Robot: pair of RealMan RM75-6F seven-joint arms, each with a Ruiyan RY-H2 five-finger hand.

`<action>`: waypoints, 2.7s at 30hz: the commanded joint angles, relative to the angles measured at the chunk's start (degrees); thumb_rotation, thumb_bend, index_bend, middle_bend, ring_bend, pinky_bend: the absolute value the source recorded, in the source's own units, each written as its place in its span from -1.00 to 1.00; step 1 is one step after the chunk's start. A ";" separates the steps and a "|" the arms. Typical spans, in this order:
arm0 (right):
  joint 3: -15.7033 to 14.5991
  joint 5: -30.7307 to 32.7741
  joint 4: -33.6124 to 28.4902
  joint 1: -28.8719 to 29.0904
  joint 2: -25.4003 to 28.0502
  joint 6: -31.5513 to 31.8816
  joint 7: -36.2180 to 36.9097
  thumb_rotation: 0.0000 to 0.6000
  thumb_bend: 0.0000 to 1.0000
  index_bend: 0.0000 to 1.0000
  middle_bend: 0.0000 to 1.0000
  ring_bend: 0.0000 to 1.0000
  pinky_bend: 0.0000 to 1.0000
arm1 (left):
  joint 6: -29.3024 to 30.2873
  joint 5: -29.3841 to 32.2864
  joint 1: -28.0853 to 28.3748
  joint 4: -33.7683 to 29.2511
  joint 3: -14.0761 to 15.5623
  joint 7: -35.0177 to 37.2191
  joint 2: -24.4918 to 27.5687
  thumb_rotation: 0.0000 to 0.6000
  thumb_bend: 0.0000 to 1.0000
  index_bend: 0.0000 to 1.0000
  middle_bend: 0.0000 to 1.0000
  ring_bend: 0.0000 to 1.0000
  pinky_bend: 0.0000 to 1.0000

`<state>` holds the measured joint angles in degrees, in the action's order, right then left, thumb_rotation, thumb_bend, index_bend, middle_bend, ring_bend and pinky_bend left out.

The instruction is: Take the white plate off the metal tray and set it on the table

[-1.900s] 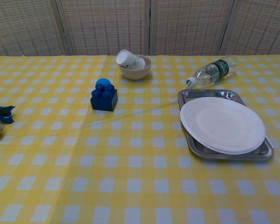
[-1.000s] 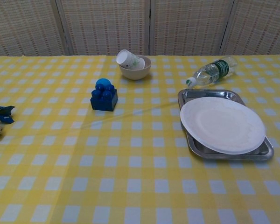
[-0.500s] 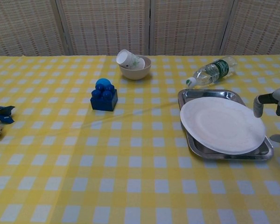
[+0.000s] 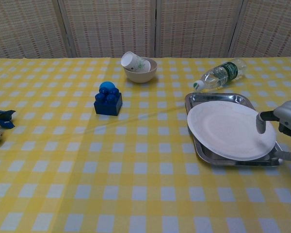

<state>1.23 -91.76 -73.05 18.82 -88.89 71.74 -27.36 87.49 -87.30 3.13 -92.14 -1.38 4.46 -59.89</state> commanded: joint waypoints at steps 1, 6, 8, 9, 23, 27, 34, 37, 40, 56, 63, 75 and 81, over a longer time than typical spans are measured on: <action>-0.08 0.20 0.36 0.10 -0.34 -0.11 -0.09 1.00 -0.87 -0.11 1.00 1.00 1.00 | 0.06 0.02 -0.04 -0.03 -0.04 0.05 0.04 1.00 -0.69 -0.31 0.32 -0.15 -0.01; 0.11 0.67 0.74 0.47 -1.01 -0.34 -0.53 1.00 -0.87 -0.11 1.00 1.00 1.00 | 0.03 0.10 -0.08 -0.04 -0.10 0.14 0.11 1.00 -0.69 -0.31 0.32 -0.15 -0.01; 0.30 1.05 0.67 0.68 -1.25 -0.63 -1.05 1.00 -0.88 -0.11 1.00 1.00 1.00 | 0.03 0.13 -0.09 -0.09 -0.13 0.20 0.16 1.00 -0.69 -0.31 0.32 -0.15 -0.01; 0.38 1.16 0.64 0.80 -1.36 -0.73 -1.21 1.00 -0.87 -0.11 1.00 1.00 1.00 | 0.04 0.14 -0.11 -0.12 -0.14 0.23 0.18 1.00 -0.69 -0.31 0.32 -0.15 -0.01; 0.52 2.75 1.05 2.08 -2.60 -2.53 -3.63 1.00 -0.87 -0.11 1.00 1.00 1.00 | 0.10 0.17 -0.29 -0.39 -0.21 1.17 0.70 1.00 -0.69 -0.31 0.32 -0.15 -0.01; 0.32 3.11 1.26 2.14 -2.73 -2.79 -4.01 1.00 -0.87 -0.11 1.00 1.00 1.00 | 0.07 0.20 -0.30 -0.44 -0.24 1.28 0.77 1.00 -0.69 -0.31 0.32 -0.15 -0.01; 0.42 3.03 1.74 2.47 -3.31 -2.24 -3.86 1.00 -0.66 -0.10 1.00 1.00 1.00 | -0.18 0.13 -0.25 -0.58 -0.16 1.04 0.78 1.00 -0.69 -0.31 0.32 -0.15 -0.01; 0.58 2.85 2.10 2.72 -3.67 -1.96 -3.61 1.00 -0.55 -0.10 1.00 1.00 1.00 | -0.22 0.12 -0.25 -0.63 -0.15 0.98 0.78 1.00 -0.69 -0.31 0.32 -0.15 -0.01; 0.68 2.27 2.72 3.07 -4.16 -1.40 -3.03 1.00 -0.48 -0.10 1.00 1.00 1.00 | -0.26 0.15 -0.25 -0.65 -0.15 0.97 0.80 1.00 -0.69 -0.31 0.32 -0.15 -0.01; -0.02 0.09 4.22 3.71 -4.89 0.58 0.53 1.00 -0.08 -0.10 1.00 1.00 1.00 | -0.40 0.23 -0.24 -0.70 -0.21 1.19 0.90 1.00 -0.69 -0.31 0.32 -0.15 -0.01; -0.05 -1.69 4.58 3.96 -4.94 2.78 1.56 1.00 0.02 0.05 1.00 1.00 1.00 | -0.57 0.28 -0.18 -0.71 -0.21 1.18 0.88 1.00 -0.69 -0.31 0.32 -0.15 -0.01; 1.59 -8.45 0.37 4.35 -3.49 12.57 0.20 1.00 0.02 0.14 1.00 1.00 1.00 | -0.71 0.17 -0.14 -0.82 -0.14 1.24 0.92 1.00 -0.69 -0.31 0.32 -0.15 -0.01; 3.03 -12.38 -1.56 5.78 -4.12 16.32 -0.11 1.00 0.03 0.17 1.00 1.00 1.00 | -0.73 0.13 -0.11 -0.78 -0.13 1.27 0.90 1.00 -0.69 -0.31 0.32 -0.15 -0.01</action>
<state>3.85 -103.54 -74.08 24.17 -92.81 87.62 -27.27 86.76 -87.17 3.01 -92.92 -1.52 5.74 -58.98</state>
